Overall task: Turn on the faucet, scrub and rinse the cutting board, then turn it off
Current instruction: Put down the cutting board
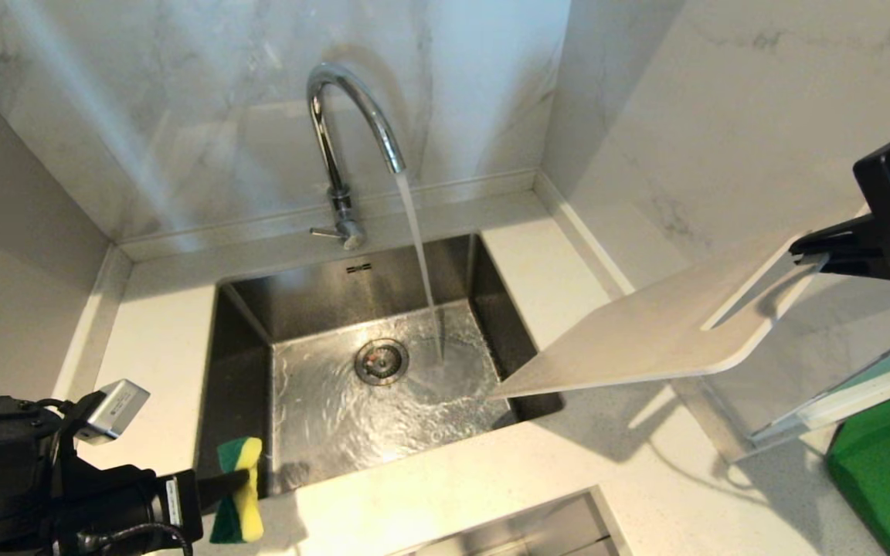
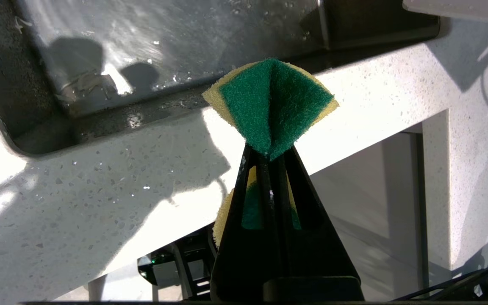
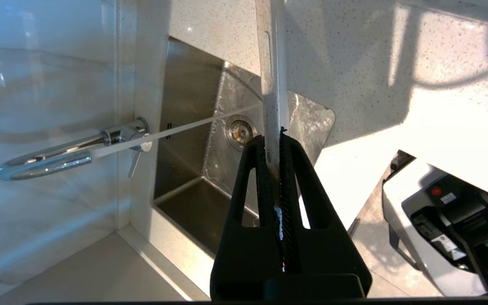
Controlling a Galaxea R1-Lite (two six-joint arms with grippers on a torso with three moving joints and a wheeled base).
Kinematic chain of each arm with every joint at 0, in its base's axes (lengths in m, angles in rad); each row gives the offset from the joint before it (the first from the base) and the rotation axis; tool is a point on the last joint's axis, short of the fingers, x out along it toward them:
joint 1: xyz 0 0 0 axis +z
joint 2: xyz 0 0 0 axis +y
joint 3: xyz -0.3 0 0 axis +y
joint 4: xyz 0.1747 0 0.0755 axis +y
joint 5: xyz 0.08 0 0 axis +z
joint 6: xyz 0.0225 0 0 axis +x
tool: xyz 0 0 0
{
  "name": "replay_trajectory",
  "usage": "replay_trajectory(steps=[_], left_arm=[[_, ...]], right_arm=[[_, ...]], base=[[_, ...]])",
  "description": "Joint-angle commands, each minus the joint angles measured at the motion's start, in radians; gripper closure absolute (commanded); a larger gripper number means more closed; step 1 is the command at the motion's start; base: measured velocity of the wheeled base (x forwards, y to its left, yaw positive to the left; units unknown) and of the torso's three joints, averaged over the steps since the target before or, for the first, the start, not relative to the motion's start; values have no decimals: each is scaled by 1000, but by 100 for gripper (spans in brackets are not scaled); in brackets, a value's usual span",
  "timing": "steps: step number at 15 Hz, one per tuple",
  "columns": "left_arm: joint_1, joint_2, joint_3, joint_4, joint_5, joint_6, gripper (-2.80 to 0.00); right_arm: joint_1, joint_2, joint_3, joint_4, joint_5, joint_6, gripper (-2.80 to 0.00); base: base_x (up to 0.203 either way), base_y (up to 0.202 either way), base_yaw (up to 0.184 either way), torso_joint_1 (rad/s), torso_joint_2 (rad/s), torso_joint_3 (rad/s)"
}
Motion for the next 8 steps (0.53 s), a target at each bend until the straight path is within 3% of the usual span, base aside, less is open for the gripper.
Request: replay_trajectory(steps=[1, 8], left_arm=[[0, 4, 0, -3, 1, -3, 0], [0, 4, 0, -3, 1, -5, 0]], right_arm=[[0, 20, 1, 4, -3, 23, 0], [0, -10, 57, 6, -3, 26, 0]], base=[[0, 0, 0, 0, 0, 0], [0, 0, 0, 0, 0, 0]])
